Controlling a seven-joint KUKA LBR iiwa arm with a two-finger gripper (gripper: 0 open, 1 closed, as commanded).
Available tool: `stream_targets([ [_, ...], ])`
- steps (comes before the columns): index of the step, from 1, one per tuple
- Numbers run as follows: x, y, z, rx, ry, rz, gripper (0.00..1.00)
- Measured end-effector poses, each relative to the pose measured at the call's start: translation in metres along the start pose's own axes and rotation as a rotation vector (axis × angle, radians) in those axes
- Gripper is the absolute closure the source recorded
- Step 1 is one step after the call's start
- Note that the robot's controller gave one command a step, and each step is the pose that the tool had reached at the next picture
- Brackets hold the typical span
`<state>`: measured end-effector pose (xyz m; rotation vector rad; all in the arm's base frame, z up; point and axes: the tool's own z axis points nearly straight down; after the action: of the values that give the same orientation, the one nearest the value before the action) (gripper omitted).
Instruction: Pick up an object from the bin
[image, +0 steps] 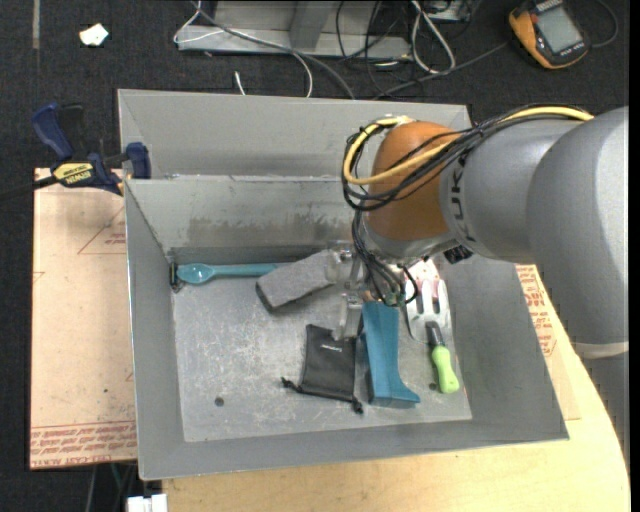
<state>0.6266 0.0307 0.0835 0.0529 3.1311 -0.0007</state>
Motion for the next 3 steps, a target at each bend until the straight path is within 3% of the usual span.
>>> stream_targets([
  [1,0.0,0.0,0.0,0.0,0.0,0.0,0.0],
  [2,0.014,-0.009,0.001,-0.003,-0.008,0.016,0.0],
  [3,0.036,-0.013,0.009,-0.001,-0.005,0.054,0.0],
])
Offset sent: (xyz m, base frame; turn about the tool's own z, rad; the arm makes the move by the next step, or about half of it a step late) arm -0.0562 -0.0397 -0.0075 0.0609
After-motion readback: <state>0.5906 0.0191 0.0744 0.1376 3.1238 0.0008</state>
